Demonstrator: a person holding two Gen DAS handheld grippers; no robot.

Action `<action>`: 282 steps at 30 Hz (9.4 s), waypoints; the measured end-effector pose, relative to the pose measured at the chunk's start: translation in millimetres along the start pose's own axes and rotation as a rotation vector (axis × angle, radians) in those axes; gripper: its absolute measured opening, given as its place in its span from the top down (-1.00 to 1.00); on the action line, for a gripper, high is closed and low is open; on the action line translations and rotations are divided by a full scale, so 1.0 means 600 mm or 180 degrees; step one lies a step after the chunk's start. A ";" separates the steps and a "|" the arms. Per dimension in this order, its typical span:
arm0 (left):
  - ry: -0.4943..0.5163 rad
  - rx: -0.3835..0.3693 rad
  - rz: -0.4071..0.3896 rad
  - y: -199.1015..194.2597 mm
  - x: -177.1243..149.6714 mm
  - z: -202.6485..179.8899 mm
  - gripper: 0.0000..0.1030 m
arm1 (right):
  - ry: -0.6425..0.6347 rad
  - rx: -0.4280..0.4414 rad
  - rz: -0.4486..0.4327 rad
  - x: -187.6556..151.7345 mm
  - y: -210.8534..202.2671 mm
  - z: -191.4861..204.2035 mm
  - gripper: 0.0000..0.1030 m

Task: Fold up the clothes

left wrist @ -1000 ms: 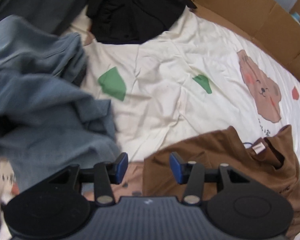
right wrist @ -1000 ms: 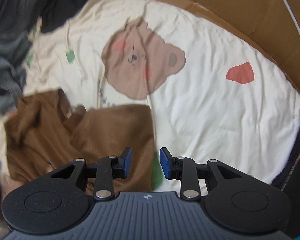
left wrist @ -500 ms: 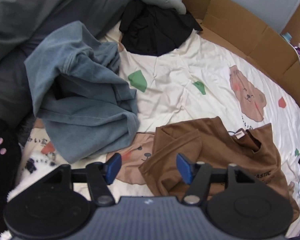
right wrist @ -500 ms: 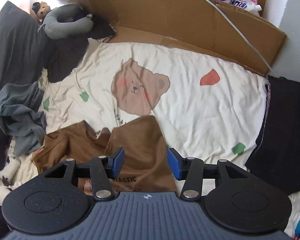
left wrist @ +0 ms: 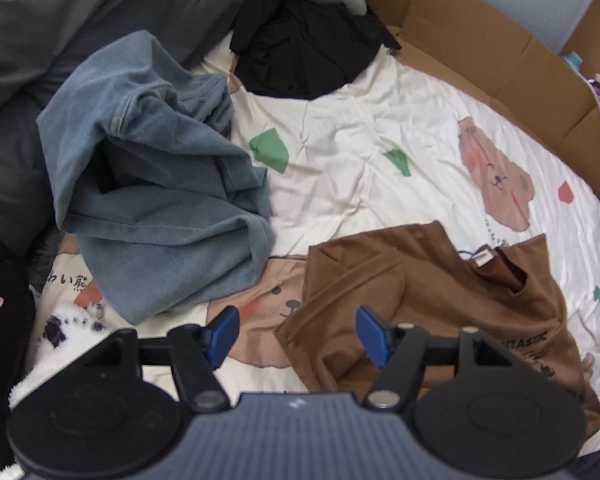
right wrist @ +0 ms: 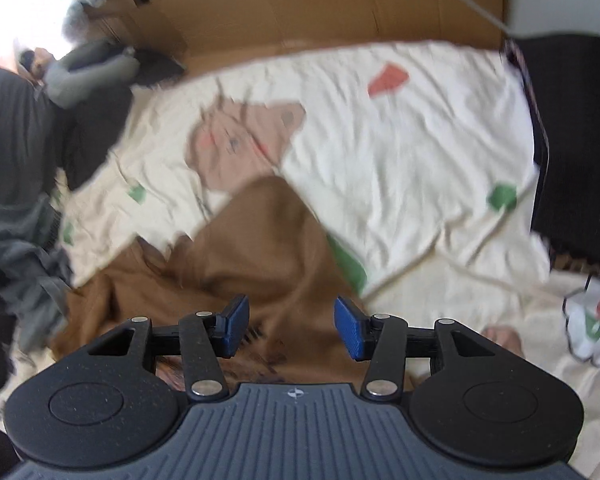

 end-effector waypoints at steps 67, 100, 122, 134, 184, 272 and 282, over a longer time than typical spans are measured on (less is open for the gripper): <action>0.0424 -0.0219 0.0119 0.168 0.128 -0.244 -0.39 | -0.0770 0.1031 -0.0215 -0.106 0.159 0.079 0.69; 0.0430 -0.0708 0.0475 0.330 0.013 -0.453 0.73 | -0.0740 0.1201 -0.0301 -0.107 0.160 0.062 0.66; 0.0345 -0.0298 0.0439 0.248 -0.048 -0.349 0.78 | -0.0244 0.1211 -0.0434 -0.030 0.148 -0.032 0.38; 0.0188 -0.0148 0.0592 0.218 -0.075 -0.298 0.15 | -0.0604 0.1228 0.0076 -0.106 0.183 0.015 -0.13; 0.1565 0.0632 0.0820 0.207 -0.100 -0.425 0.58 | -0.0110 0.1802 -0.0146 -0.064 0.162 -0.030 -0.16; 0.3166 -0.0390 0.0065 0.211 0.066 -0.910 -0.05 | 0.1536 -0.0286 -0.1895 -0.098 -0.133 -0.392 0.20; 0.2758 0.0207 -0.0178 0.134 0.170 -0.688 -0.13 | 0.1562 -0.0445 -0.2176 -0.095 -0.158 -0.385 0.16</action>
Point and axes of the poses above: each gripper's, at about its wrist camera, not at the fingertips, and y roughly the way its jaws point, z to its left, x to its top, the point moved 3 cm from there along y, roughly the way its jaws point, and after that the axes turned 10 degrees about z, right-handed, at the moved point
